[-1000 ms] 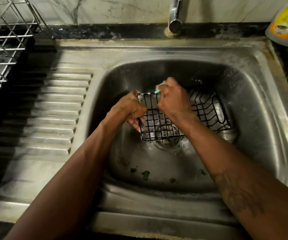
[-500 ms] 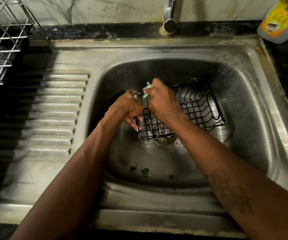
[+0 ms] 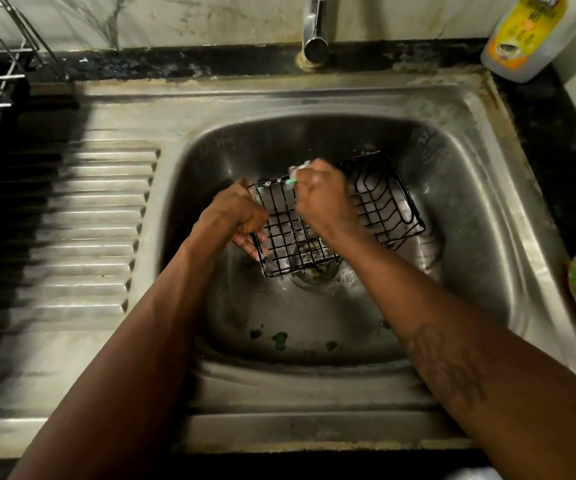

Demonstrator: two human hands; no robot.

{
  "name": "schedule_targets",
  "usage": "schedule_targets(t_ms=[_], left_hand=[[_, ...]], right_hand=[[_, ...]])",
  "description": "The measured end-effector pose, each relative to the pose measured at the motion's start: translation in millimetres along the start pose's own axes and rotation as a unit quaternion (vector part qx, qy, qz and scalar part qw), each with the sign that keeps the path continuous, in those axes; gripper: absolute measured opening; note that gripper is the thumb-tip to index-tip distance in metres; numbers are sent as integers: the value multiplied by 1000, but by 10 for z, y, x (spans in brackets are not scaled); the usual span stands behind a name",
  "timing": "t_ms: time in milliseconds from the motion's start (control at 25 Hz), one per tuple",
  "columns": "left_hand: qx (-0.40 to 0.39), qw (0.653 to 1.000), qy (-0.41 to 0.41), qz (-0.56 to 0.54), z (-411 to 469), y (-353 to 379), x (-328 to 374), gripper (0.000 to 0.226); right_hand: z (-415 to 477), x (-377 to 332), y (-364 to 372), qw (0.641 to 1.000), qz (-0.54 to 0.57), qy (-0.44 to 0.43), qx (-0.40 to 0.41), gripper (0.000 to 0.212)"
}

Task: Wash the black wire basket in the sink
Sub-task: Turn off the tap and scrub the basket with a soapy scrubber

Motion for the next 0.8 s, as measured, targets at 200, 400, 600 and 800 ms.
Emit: schedule_targets(t_ms=[200, 400, 600, 800], left_hand=[[-6, 1000, 8, -2, -40, -13, 18, 72], [-13, 1000, 16, 2, -76, 15, 41, 71], [-10, 1000, 7, 0, -80, 9, 50, 73], [-13, 1000, 12, 16, -117, 27, 64, 58]], right_hand=[[-21, 192, -108, 998, -14, 4, 67, 25], [17, 864, -457, 956, -69, 239, 153, 12], [21, 164, -30, 994, -106, -6, 31, 23], [-56, -161, 234, 998, 10, -67, 16, 18]])
Point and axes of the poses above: each hand's wrist, its own z-axis towards the middle knuckle, its own y-axis out of the palm, x = y × z, the point moved 3 cm from there along z, towards the middle knuckle
